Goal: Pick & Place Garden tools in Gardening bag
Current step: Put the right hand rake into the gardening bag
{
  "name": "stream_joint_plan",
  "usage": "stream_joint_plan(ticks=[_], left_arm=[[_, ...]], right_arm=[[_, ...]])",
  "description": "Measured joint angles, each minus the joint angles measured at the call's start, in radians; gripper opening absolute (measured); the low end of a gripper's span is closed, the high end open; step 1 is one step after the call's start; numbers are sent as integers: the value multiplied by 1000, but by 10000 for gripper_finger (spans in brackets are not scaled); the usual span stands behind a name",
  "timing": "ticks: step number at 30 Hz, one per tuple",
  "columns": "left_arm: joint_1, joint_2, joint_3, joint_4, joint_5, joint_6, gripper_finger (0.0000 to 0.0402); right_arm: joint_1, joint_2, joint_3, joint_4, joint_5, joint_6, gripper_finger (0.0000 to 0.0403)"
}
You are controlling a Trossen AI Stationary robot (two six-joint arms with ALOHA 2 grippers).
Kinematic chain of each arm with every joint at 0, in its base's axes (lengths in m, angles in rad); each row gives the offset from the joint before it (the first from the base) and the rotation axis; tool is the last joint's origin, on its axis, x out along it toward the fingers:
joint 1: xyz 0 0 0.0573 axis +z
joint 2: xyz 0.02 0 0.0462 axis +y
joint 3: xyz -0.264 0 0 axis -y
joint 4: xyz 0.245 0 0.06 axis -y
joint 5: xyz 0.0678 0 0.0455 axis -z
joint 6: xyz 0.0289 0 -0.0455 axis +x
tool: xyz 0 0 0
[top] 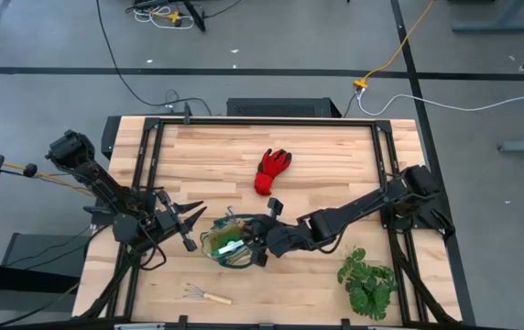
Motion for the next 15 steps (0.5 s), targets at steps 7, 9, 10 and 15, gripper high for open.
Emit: stream_joint_plan(ticks=[7, 9, 10, 15], left_arm=[[0, 0, 0, 0, 0, 0, 80], [0, 0, 0, 0, 0, 0, 80], [0, 0, 0, 0, 0, 0, 80], [0, 0, 0, 0, 0, 0, 80]], right_arm=[[0, 2, 0, -8, 0, -17, 40], [3, 2, 0, -13, -6, -16, 40], [5, 2, 0, -20, -9, -13, 40], [6, 12, 0, -44, -26, -6, 40]])
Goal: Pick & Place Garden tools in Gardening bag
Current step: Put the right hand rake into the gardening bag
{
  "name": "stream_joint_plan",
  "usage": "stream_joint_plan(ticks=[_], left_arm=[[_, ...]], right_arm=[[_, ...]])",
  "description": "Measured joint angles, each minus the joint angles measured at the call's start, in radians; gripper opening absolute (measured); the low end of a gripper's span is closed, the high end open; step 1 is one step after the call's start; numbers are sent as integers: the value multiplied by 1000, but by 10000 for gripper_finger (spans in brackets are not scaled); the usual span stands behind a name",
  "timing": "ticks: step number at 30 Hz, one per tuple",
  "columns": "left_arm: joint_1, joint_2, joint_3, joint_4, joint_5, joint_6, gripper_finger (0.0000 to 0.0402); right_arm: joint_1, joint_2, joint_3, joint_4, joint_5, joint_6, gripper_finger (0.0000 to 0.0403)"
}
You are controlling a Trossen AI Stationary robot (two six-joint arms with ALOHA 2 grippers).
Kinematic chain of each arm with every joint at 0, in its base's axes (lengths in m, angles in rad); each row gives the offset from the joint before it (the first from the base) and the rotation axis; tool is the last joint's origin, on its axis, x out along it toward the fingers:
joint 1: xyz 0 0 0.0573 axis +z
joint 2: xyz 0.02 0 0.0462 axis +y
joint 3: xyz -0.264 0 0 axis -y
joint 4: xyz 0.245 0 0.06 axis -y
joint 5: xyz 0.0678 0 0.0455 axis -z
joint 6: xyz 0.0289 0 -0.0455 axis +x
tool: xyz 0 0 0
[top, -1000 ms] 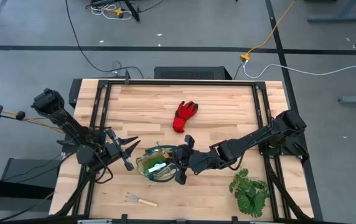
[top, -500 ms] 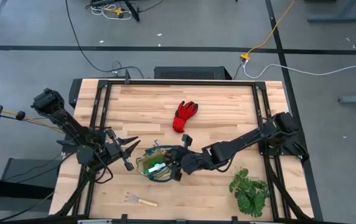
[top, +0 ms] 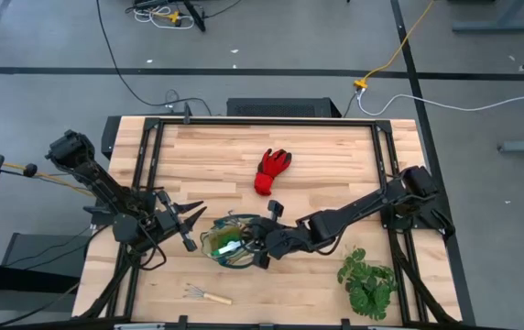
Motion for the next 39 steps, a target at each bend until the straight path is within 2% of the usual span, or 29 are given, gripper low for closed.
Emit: stream_joint_plan(ticks=[34, 39], left_arm=[[0, 0, 0, 0, 0, 0, 80], [0, 0, 0, 0, 0, 0, 80]], right_arm=[[-1, 6, 0, -122, -130, 31, 40], [-2, 6, 0, -130, -132, 31, 55]])
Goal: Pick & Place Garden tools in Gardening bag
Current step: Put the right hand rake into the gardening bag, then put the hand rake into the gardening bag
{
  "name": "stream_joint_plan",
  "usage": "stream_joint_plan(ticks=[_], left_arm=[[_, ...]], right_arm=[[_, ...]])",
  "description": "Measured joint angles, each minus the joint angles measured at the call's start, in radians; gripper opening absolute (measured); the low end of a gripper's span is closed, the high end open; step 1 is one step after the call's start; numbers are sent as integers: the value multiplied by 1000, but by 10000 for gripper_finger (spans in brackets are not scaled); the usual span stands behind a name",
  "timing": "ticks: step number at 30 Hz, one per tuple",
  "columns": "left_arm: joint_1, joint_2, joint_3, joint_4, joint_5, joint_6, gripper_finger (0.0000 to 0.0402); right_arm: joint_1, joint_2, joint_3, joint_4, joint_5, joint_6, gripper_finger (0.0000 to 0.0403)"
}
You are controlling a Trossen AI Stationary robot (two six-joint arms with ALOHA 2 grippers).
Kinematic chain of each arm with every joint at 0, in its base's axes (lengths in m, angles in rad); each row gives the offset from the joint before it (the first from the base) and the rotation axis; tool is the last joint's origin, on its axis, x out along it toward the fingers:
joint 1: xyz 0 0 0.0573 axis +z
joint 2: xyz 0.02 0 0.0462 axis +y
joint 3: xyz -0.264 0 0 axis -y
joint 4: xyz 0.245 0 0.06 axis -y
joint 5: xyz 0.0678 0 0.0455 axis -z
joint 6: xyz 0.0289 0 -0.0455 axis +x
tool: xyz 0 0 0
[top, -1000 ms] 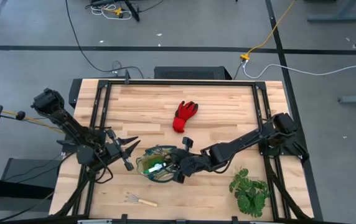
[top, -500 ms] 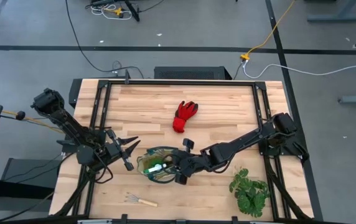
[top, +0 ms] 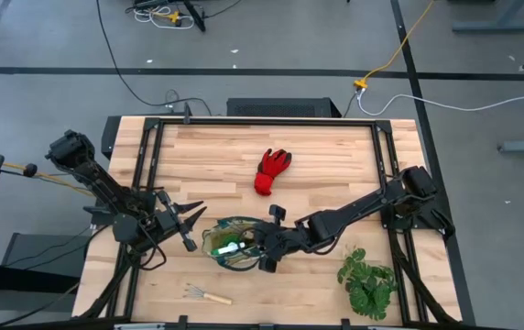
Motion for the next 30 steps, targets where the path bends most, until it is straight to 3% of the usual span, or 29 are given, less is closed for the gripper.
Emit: stream_joint_plan(ticks=[10, 30], left_arm=[[0, 0, 0, 0, 0, 0, 80], [0, 0, 0, 0, 0, 0, 80]], right_arm=[[0, -1, 0, 2, 0, -4, 107], [-3, -1, 0, 23, 35, -24, 112]])
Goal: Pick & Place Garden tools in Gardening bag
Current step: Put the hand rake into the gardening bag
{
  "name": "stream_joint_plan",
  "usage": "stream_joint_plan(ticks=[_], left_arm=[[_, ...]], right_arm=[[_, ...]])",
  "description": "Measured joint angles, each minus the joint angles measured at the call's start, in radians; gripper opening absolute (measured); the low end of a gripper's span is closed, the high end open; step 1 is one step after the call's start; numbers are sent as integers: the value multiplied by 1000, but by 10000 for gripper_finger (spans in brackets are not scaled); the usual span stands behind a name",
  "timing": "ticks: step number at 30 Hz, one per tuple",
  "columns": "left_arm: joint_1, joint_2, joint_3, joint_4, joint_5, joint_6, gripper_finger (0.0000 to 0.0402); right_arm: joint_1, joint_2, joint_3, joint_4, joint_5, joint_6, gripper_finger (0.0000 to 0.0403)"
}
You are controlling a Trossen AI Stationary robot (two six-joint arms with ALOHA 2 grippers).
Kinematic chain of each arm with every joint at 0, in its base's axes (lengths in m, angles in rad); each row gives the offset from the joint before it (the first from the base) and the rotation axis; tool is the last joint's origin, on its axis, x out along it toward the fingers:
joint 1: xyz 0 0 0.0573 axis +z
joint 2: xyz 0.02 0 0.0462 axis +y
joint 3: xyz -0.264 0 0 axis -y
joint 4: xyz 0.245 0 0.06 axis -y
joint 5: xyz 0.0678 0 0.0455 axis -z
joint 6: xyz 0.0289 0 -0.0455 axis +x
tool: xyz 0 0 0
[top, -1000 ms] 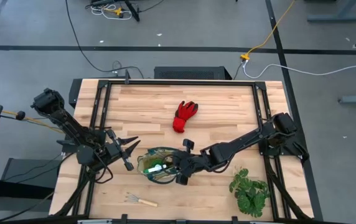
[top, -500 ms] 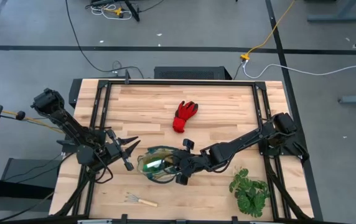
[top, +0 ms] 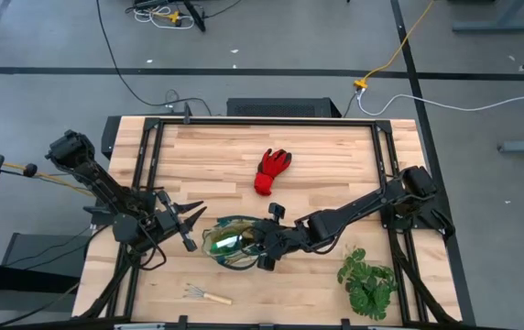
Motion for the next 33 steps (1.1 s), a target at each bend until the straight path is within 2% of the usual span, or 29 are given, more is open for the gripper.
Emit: stream_joint_plan(ticks=[5, 12, 17, 20, 24, 30, 33], left_arm=[[-12, 0, 0, 1, 42, -31, 80], [-71, 0, 0, 1, 273, -1, 80], [-113, 0, 6, -1, 308, 1, 80], [-123, 0, 37, -17, 354, -65, 80], [-128, 0, 95, -244, 492, -212, 80], [-129, 1, 217, -680, 697, -503, 80], [-129, 9, 265, -807, 821, -608, 80]], right_arm=[[0, 0, 0, 32, 0, -21, 112], [0, 0, 0, 61, 0, -51, 112], [0, 0, 0, 85, 0, -53, 112], [0, 0, 0, 102, 1, -70, 112], [0, 0, 0, 126, 1, -86, 112], [0, 0, 0, 133, 1, -85, 112], [0, 0, 0, 132, 1, -82, 112]])
